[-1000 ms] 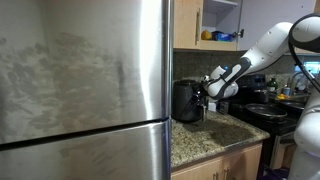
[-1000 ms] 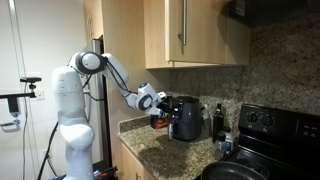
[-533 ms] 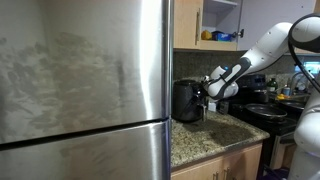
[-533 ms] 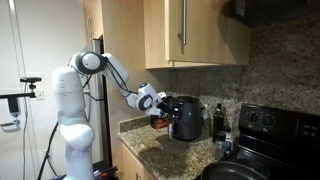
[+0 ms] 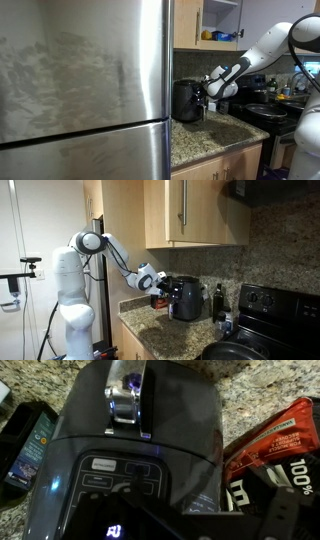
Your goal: Turn off the air fryer
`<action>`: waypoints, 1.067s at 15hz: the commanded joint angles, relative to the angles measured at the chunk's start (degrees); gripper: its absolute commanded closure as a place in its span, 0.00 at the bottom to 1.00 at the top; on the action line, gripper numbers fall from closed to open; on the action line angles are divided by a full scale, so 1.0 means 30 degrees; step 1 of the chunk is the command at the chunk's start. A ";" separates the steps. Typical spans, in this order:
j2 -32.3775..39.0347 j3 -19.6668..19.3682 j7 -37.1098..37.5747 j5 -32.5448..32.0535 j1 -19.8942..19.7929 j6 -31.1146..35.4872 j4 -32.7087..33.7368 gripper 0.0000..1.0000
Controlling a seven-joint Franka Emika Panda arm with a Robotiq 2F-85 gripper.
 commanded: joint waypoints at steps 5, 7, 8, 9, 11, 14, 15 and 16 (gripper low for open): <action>0.1423 0.0634 0.0935 -0.0339 -0.0708 0.1279 0.0534 0.00; 0.1497 0.0841 0.1317 -0.0437 -0.0883 0.1212 0.0453 0.00; 0.1516 0.1033 0.1573 -0.0396 -0.0848 0.1228 0.0434 0.00; 0.1536 0.1179 0.1757 -0.0367 -0.0838 0.1173 0.0476 0.00; 0.0978 0.1179 0.1832 -0.0521 -0.1063 0.1048 0.0202 0.00; 0.1062 0.1255 0.1991 -0.0488 -0.1080 0.1084 0.0198 0.00; 0.1074 0.1162 0.1959 -0.0512 -0.1212 0.1110 0.0201 0.00; 0.1191 0.1155 0.2009 -0.0495 -0.1271 0.1132 0.0286 0.00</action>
